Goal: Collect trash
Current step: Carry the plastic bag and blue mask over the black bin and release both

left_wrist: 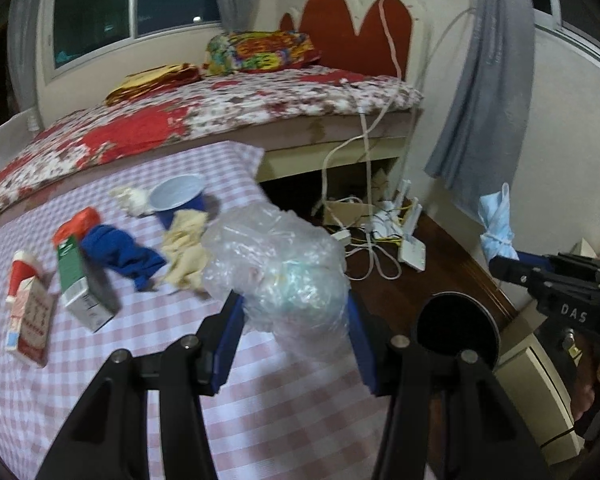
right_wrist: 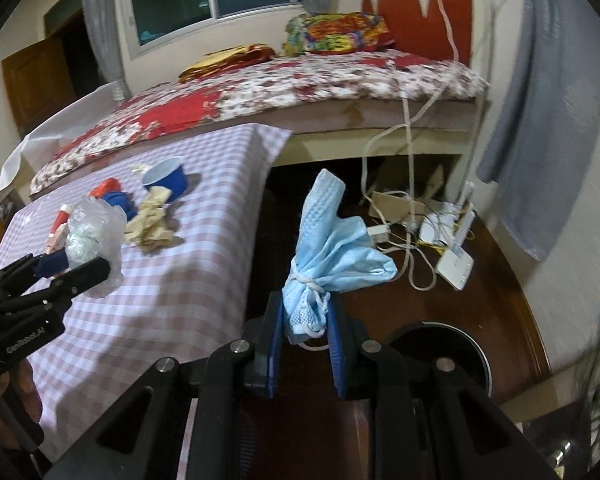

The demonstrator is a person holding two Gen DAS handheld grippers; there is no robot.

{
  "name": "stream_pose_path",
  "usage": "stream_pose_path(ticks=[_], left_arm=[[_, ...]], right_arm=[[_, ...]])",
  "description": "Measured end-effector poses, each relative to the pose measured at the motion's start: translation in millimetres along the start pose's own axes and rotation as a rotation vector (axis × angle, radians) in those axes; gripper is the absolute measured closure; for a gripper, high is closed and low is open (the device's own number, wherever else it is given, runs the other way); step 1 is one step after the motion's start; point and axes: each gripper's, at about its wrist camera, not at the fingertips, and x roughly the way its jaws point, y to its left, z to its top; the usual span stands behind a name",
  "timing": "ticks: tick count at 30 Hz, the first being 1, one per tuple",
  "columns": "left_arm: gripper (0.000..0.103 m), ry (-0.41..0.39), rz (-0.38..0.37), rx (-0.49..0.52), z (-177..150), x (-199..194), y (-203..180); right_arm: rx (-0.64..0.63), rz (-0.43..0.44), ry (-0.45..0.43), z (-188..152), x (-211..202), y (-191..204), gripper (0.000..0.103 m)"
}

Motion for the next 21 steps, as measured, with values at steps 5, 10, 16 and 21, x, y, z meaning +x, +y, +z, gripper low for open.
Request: stream_pose_path(ticks=[5, 10, 16, 21], left_arm=[[0.051, 0.010, -0.050, 0.038, 2.7, 9.1, -31.3], [0.051, 0.021, -0.095, 0.082, 1.7, 14.2, -61.5], [0.051, 0.039, -0.147, 0.120, -4.4, 21.6, -95.2], [0.051, 0.085, -0.196, 0.142, -11.1, 36.6, -124.7]], right_arm=[[0.040, -0.042, 0.011, -12.4, -4.7, -30.4, 0.081], [0.063, -0.080, 0.022, -23.3, -8.9, -55.6, 0.081], [0.087, -0.125, 0.048, -42.2, -7.0, -86.3, 0.081], [0.105, -0.145, 0.086, -62.1, 0.0, -108.7, 0.081]])
